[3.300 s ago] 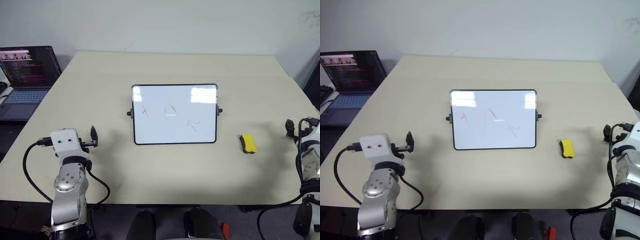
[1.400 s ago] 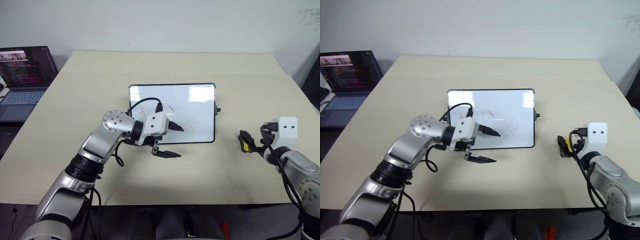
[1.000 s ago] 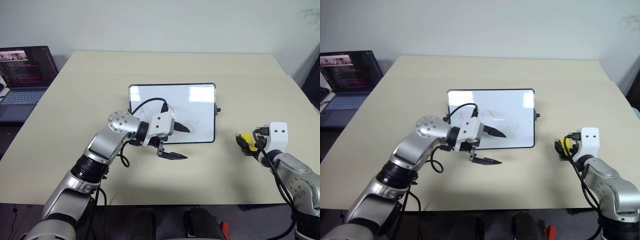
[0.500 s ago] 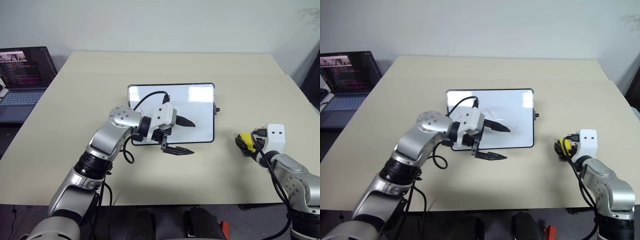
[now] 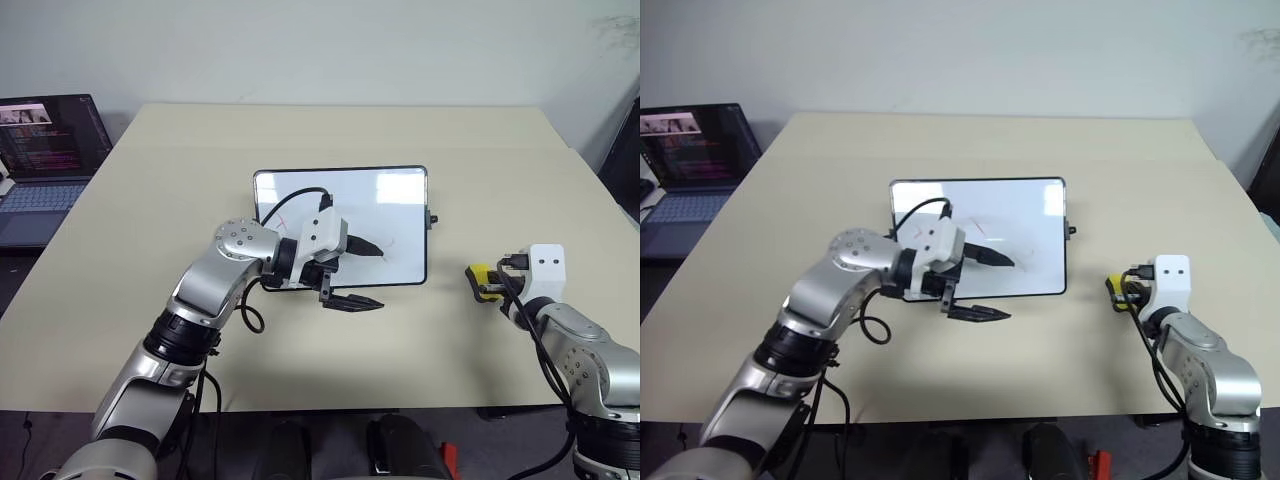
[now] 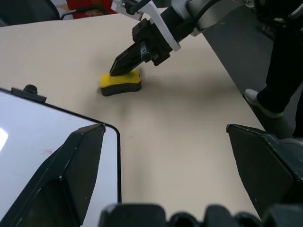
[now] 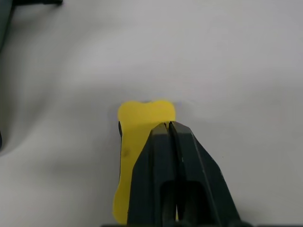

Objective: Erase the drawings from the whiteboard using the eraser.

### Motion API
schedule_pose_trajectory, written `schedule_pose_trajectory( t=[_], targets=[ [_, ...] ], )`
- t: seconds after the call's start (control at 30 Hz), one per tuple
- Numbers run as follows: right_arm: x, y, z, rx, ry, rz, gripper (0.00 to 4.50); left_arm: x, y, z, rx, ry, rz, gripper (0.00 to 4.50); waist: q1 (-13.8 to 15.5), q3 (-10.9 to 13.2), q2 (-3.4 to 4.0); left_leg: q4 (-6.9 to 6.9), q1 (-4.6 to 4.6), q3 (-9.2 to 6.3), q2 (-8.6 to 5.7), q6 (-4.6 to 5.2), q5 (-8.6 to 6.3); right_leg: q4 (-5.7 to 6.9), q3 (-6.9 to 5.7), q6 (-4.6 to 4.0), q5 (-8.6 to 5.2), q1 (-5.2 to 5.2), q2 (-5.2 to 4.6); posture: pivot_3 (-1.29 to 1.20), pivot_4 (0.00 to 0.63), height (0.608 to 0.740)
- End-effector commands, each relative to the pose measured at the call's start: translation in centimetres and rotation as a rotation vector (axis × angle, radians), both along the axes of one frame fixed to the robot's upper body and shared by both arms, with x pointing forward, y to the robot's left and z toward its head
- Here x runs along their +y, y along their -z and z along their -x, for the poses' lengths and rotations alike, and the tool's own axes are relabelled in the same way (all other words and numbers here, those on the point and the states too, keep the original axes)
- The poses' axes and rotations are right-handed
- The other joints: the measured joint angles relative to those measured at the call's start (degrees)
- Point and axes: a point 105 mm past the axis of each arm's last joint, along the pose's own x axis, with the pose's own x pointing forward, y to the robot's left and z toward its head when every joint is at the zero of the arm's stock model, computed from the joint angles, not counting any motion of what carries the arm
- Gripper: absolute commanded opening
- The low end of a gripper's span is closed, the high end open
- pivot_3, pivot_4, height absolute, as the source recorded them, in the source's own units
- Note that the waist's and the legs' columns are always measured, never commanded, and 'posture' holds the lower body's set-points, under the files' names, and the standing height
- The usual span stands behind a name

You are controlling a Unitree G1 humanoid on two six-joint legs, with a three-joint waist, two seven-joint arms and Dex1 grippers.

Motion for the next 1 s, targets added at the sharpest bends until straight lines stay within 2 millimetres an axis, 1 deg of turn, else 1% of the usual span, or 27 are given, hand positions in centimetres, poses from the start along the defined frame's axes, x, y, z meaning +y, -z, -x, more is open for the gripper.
schedule_pose_trajectory(
  t=[0.03,0.1,0.17,0.2,0.27,0.33,0.43,0.47,0.5,0.73,1.0],
  targets=[
    [-0.2,-1.1,-0.3,-0.053,0.006,0.019,0.04,0.4,-1.4,0.4,-0.039,-0.010,0.039,4.50,0.0,0.0,0.00,0.00,0.00,0.00,0.00,0.00,0.00,0.00,0.01,0.00,0.00,0.00,0.00,0.00,0.150,0.740],
    [-1.0,-1.8,-0.4,-0.093,0.033,0.036,0.04,0.6,-1.4,0.2,-0.036,-0.028,0.042,4.50,0.0,0.0,0.00,0.00,0.00,-0.01,0.00,0.00,0.00,0.00,0.01,0.00,0.00,0.00,-0.01,0.00,0.150,0.740],
    [-1.6,-2.5,-0.5,-0.129,0.054,0.048,0.41,0.8,-1.4,0.1,-0.034,-0.040,0.044,4.50,0.0,0.0,0.00,0.01,-0.01,0.00,0.00,0.00,0.00,0.00,0.00,0.00,0.00,0.00,-0.01,0.00,0.150,0.740],
    [-1.7,-2.8,-0.5,-0.141,0.056,0.050,0.66,0.8,-1.4,0.1,-0.034,-0.043,0.045,4.50,0.0,0.0,0.00,0.01,-0.01,0.00,0.00,0.00,0.00,0.00,0.00,0.00,0.00,0.00,-0.01,0.00,0.150,0.740],
    [-1.5,-3.4,-0.5,-0.159,0.042,0.040,1.27,0.9,-1.4,0.1,-0.031,-0.048,0.045,4.50,0.1,0.0,0.00,0.00,-0.01,0.00,-0.01,0.00,0.00,0.00,0.01,0.00,0.00,0.00,-0.01,0.00,0.150,0.740],
    [-0.8,-3.8,-0.4,-0.154,-0.006,0.014,1.94,1.0,-1.3,0.0,-0.030,-0.053,0.043,4.50,0.0,0.0,0.00,0.01,0.00,0.01,0.00,0.00,0.00,0.00,0.01,0.00,0.00,0.00,-0.02,0.00,0.150,0.740],
    [0.5,-3.6,0.0,-0.104,-0.075,-0.024,2.94,1.0,-1.3,-0.1,-0.030,-0.057,0.042,4.50,0.0,0.0,0.00,0.00,0.01,-0.01,0.01,0.00,0.00,0.02,0.00,-0.01,0.00,0.00,0.00,0.00,0.150,0.740],
    [0.8,-3.4,0.0,-0.087,-0.087,-0.028,3.35,1.0,-1.3,-0.2,-0.030,-0.058,0.042,4.50,0.0,0.0,0.00,0.00,0.01,-0.01,0.01,0.00,0.00,0.02,0.00,-0.01,0.00,0.00,0.01,0.00,0.150,0.740],
    [0.8,-3.1,0.0,-0.071,-0.092,-0.026,3.64,1.0,-1.3,-0.2,-0.031,-0.058,0.042,4.50,0.1,0.0,0.00,0.00,0.01,-0.02,0.01,0.00,0.00,0.03,-0.01,-0.01,0.00,0.00,0.01,0.00,0.150,0.740],
    [0.9,-1.6,-0.4,-0.021,-0.093,0.019,3.64,0.8,-1.4,-0.3,-0.034,-0.054,0.043,4.50,0.1,0.0,0.00,0.01,-0.01,-0.01,-0.01,0.00,0.00,0.01,0.00,-0.01,0.00,0.00,-0.03,0.00,0.150,0.740],
    [0.5,-1.1,-1.3,-0.024,-0.081,0.042,3.64,0.9,-1.4,-0.4,-0.038,-0.060,0.040,4.50,0.0,0.0,0.00,0.01,0.00,0.00,-0.01,0.00,0.00,0.01,0.01,-0.01,0.00,0.00,-0.02,0.00,0.150,0.740]
  ],
)
